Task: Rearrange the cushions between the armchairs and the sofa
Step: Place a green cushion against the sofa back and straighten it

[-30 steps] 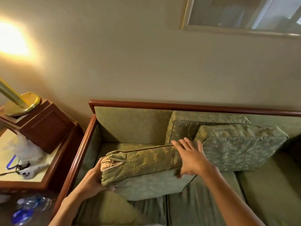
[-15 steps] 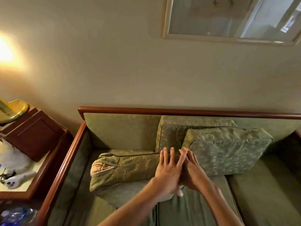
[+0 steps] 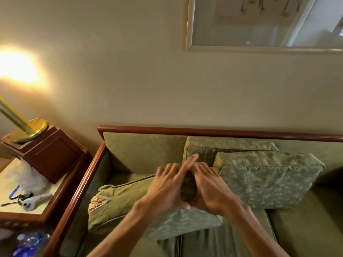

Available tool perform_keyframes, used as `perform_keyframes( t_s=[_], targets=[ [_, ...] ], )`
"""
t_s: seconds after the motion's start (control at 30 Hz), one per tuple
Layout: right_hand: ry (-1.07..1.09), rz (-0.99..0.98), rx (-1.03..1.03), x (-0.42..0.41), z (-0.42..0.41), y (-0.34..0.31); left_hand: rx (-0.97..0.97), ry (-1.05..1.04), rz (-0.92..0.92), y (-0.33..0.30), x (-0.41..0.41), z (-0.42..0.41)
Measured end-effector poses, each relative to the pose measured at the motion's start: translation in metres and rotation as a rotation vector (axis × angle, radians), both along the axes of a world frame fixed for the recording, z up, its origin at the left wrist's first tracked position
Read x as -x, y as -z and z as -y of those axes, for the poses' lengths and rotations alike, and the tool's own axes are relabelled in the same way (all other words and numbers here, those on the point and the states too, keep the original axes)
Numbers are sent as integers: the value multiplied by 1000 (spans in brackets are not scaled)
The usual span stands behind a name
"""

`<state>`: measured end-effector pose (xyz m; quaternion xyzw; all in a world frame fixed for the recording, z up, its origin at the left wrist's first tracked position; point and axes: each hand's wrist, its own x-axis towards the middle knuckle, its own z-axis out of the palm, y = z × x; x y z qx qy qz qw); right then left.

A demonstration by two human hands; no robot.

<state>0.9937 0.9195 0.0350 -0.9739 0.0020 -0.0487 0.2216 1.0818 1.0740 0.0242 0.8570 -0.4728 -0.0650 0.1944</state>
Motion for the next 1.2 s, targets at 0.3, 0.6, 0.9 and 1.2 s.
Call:
perform_keyframes(
  t_s=[0.3,0.6,0.9,1.2],
  targets=[
    [-144,-267,-63,-57,-101,112,-23,-239,-245,75,-41,-162],
    [-42,-488,101,-48,-15,201,-347,-549,-422,149,-92,-250],
    [36,-512,167,-42,-22,212,-649,-403,-111,173,-86,-188],
    [70,-479,120,-83,-29,185,-462,-261,-102,164,-134,-214]
  ],
)
